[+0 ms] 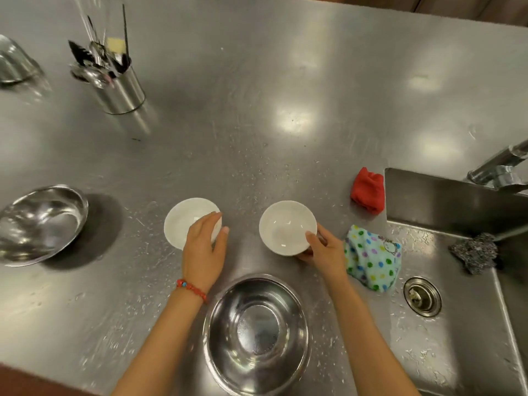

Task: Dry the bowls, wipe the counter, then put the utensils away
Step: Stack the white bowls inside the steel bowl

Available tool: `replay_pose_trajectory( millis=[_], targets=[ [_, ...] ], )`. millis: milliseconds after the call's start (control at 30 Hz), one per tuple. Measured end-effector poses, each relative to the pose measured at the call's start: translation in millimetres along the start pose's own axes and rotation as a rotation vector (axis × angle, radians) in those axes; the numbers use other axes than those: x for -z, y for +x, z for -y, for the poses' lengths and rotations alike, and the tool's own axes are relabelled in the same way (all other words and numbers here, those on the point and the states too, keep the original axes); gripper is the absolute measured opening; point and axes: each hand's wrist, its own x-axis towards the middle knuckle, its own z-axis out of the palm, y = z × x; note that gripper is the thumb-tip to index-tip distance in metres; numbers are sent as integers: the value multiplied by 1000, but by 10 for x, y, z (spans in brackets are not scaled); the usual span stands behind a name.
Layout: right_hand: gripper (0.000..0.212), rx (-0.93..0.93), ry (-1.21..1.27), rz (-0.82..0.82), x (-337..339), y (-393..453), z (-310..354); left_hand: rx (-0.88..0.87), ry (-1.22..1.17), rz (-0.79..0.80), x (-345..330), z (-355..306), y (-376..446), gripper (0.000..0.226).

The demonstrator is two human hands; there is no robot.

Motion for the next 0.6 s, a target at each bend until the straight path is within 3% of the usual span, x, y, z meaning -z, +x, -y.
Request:
replay_pose_trajectory(
  millis=[200,300,467,600],
  targets=[
    [33,53,-80,36,-193,-70,-37,122,-9,-130,325,386,38,32],
    [31,46,-101,41,-276,-97,-61,269,-108,-168,386,556,52,38],
    [33,16,-64,41,-336,-182,-75,635,-658,-80,333,659,111,45],
    [34,-8,-47,41,-317,-225,-85,742,-997,26,321,736,74,35]
  ],
)
